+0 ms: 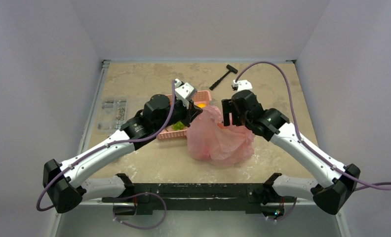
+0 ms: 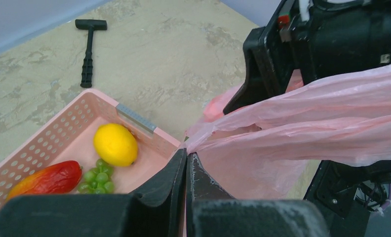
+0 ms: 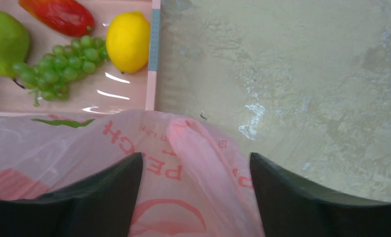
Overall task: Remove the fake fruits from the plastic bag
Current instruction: Adjust the plastic bag at the center of the board.
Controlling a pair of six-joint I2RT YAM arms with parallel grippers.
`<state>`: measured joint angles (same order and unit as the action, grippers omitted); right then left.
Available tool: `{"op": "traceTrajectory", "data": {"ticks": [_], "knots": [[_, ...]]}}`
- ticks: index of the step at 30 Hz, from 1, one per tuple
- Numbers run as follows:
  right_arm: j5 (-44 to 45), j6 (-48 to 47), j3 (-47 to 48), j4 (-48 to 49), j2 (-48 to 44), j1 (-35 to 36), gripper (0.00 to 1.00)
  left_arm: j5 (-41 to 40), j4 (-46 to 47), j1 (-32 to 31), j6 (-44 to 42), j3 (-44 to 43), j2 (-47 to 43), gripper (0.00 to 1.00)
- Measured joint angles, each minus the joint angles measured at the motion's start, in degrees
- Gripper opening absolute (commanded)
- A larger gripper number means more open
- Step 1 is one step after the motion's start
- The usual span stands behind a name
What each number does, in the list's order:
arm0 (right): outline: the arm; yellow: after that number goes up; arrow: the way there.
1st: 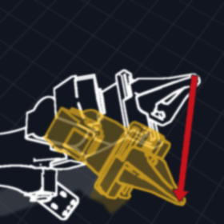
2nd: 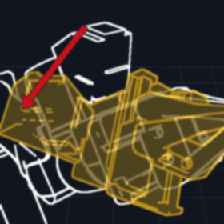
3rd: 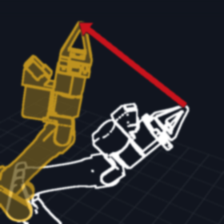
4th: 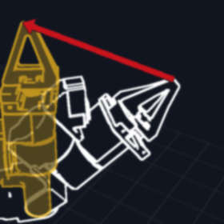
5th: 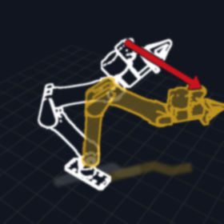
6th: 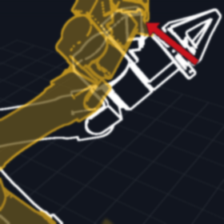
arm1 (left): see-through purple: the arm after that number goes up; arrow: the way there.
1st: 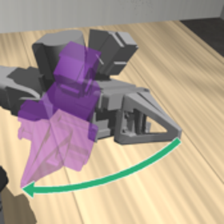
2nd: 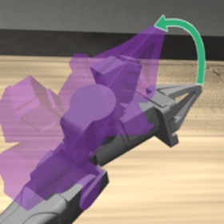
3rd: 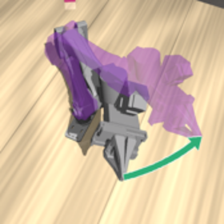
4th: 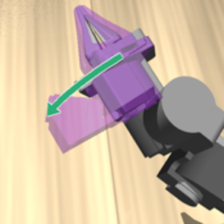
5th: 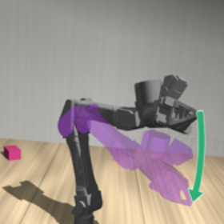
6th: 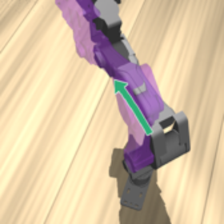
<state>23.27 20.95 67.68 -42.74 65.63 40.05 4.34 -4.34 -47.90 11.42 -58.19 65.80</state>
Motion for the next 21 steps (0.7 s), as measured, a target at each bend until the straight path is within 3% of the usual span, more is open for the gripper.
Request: {"op": "traceTrajectory", "data": {"ticks": [3,4,5,13,18,20,21], "knots": [[0.59,0.33,-1.27,-0.57,1.4,0.0,0.12,-0.02,0.0,0.0,0.0,0.0,0.0,0.0],[1.73,0.96,-1.4,-0.46,1.4,0.0,0.03,-0.02,-0.02,0.0,0.0,0.0,0.0,0.0],[3.1,1.44,-1.46,-0.11,0.94,0.0,0.0,-0.04,-0.02,0.0,0.0,0.0,0.0,0.0],[11.13,4.46,-1.81,12.94,-16.81,0.0,0.0,-0.31,0.28,0.02,0.09,0.61,0.0,0.0],[14.34,5.11,-1.73,21.18,-22.93,-0.17,0.0,-1.55,0.07,0.15,2.93,2.67,-0.04,0.0],[13.99,4.35,-1.68,23.52,-22.91,-0.31,0.08,-2.25,-1.33,0.39,4.81,2.82,-0.44,0.0],[13.09,3.76,-1.42,23.87,-22.47,-0.33,0.18,-2.32,-1.97,0.68,5.95,2.82,-0.9,0.0]]}}
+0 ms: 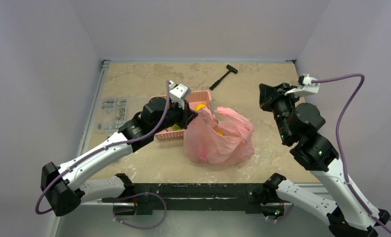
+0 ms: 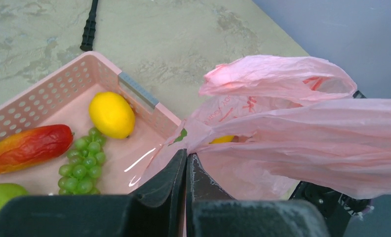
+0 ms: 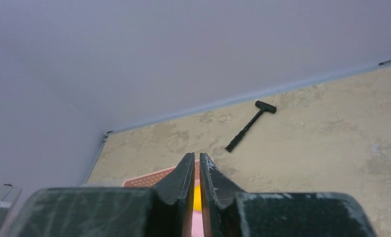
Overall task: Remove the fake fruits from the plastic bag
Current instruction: Adjust the plastic bag at the center of the board.
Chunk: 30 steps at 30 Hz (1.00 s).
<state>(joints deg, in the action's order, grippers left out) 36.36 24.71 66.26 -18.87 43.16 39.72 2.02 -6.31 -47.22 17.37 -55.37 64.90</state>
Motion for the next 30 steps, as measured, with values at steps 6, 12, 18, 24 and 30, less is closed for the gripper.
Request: {"op": "traceTrajectory", "data": {"ticks": [6,12,18,24,30], "knots": [[-8.7,-1.16,6.45,-7.13,7.04,0.0,0.59,0.31,-5.84,1.62,6.05,-0.76,-3.63,0.02],[-14.4,1.07,4.79,-18.27,12.37,0.0,0.84,0.46,-11.3,1.73,10.71,-0.52,-5.88,0.53],[-19.85,1.64,1.97,-23.32,17.55,0.0,0.94,3.17,-19.04,0.72,11.04,-4.76,-6.8,0.76],[-23.8,1.07,-1.25,-24.33,17.84,0.0,0.99,-9.31,-22.95,-16.87,3.78,-12.07,-6.95,0.86],[-24.37,0.74,-3.76,-23.8,13.77,0.0,0.97,-30.51,-11.67,-33.59,-7.06,-5.44,-7.74,1.0]]}}
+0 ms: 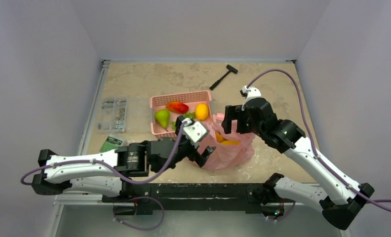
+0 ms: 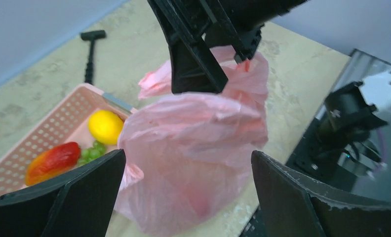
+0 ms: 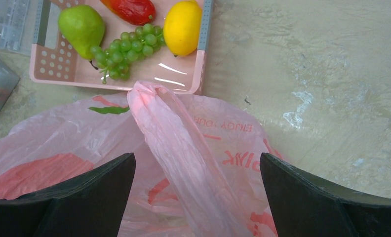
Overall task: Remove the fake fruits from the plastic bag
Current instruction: Adjust the plastic bag at the center of the board.
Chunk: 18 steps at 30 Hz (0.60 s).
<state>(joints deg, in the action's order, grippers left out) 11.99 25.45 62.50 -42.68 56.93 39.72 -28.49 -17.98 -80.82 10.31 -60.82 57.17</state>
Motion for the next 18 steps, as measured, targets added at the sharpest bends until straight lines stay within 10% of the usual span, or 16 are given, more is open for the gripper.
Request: {"op": "traceTrajectory", "data": {"ticks": [5,8,12,14,18], "knots": [[-1.03,0.0,-2.67,1.4,-1.86,0.0,0.91,-16.2,10.97,-3.63,-6.99,-1.64,10.82,0.92],[-1.29,0.11,-4.96,2.34,-2.21,0.02,0.72,-21.97,15.47,-3.58,-10.34,-3.56,16.57,0.56],[-1.2,0.68,-7.43,3.48,-3.8,0.0,0.21,-26.38,17.59,-3.58,-12.28,-4.11,17.9,0.02],[-1.05,1.16,-8.0,3.8,-5.33,0.0,0.0,-28.24,16.81,-3.13,-10.91,-4.98,17.42,0.0],[0.17,2.34,-8.13,5.01,-10.49,0.02,0.0,-25.73,4.94,1.99,0.17,-10.16,15.58,0.0]]}}
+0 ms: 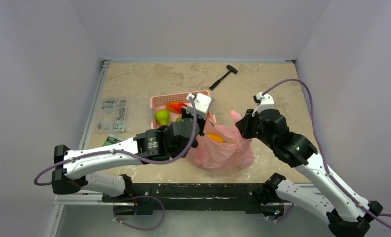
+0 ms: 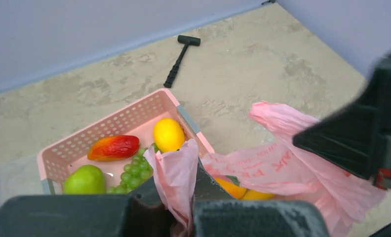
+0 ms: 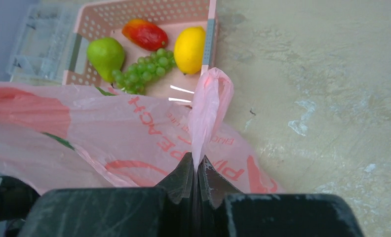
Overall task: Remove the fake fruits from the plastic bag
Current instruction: Adjust the plastic bag at the center of the board.
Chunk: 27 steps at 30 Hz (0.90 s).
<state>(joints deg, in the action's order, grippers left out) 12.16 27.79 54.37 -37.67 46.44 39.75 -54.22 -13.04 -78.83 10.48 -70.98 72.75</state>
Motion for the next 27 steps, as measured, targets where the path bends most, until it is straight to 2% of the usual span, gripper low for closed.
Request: {"op": "traceTrajectory", "data": {"ticks": [4,8,12,16,19,20,22,25,27], "knots": [[6.05,2.27,1.88,-0.33,-5.79,-0.02,0.0,9.14,-6.08,8.5,8.87,-4.26,-1.75,0.0],[13.53,4.22,6.14,-0.52,-9.94,-0.02,0.0,19.1,-9.11,13.35,13.57,-10.93,0.85,0.0],[20.28,4.52,9.77,0.15,-14.58,-0.02,0.0,28.74,-11.69,18.14,17.05,-23.82,10.58,0.0],[22.27,1.38,10.49,3.28,-17.59,-0.02,0.0,38.32,-13.42,23.3,17.53,-36.87,22.56,0.0],[19.21,-2.93,10.19,6.84,-18.36,-0.02,0.0,47.54,-16.46,27.93,17.46,-51.6,34.25,0.0],[16.96,-4.46,9.92,7.98,-18.4,-0.02,0.03,50.88,-17.0,29.53,17.55,-56.11,37.83,0.0],[10.67,-6.69,9.14,9.46,-18.29,-0.04,0.07,56.59,-17.94,32.11,18.03,-60.94,42.45,0.0],[-2.95,-7.61,5.16,12.13,-18.14,-0.04,0.1,61.9,-19.32,34.6,18.51,-59.69,43.93,0.0],[-9.7,-6.34,0.48,14.21,-18.36,-0.02,0.11,64.24,-19.19,35.47,18.56,-55.45,43.17,0.14]]}}
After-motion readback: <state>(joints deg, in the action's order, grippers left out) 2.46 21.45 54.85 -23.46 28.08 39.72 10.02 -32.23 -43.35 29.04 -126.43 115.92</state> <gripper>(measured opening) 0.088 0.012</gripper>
